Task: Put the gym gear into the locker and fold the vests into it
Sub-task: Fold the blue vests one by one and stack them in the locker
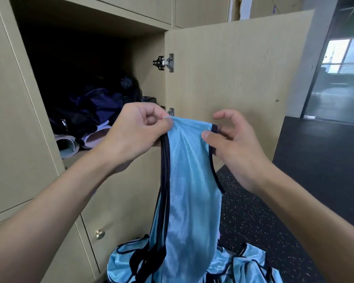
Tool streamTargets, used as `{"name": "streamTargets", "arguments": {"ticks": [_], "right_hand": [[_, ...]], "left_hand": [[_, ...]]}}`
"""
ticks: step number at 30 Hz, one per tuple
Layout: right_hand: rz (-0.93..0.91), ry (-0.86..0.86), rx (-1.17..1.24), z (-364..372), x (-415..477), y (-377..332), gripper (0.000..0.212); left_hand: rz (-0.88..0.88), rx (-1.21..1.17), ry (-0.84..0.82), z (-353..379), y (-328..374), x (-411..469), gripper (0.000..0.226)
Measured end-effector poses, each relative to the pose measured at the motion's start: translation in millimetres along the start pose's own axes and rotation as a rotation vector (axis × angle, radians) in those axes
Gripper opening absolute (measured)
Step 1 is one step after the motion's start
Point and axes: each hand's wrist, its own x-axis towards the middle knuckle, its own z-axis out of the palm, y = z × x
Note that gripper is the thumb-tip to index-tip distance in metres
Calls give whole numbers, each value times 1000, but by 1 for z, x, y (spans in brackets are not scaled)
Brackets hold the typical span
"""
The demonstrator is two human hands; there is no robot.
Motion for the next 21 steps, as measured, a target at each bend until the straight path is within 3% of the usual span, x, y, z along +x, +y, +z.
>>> {"name": "streamTargets", "arguments": {"ticks": [4, 7, 10, 12, 15, 18, 21], "right_hand": [[89, -126, -57, 9, -13, 5, 39], [45, -32, -33, 11, -10, 3, 43], [36, 45, -24, 10, -7, 1, 51], [31, 75, -64, 7, -5, 3, 55], [54, 106, -84, 3, -2, 7, 62], [153, -83, -86, -3, -5, 13, 87], [134, -204, -93, -2, -10, 14, 91]], "left_hand": [[4, -91, 36, -3, 1, -1, 16], [-47, -202, 132, 2, -2, -3, 12], [-228, -320, 22, 15, -17, -11, 60], [-292, -329, -122, 24, -26, -20, 74], [-302, -379, -88, 25, -28, -22, 64], [-266, -392, 48, 18, -25, -13, 59], [-218, -374, 160, 12, -30, -9, 52]]}}
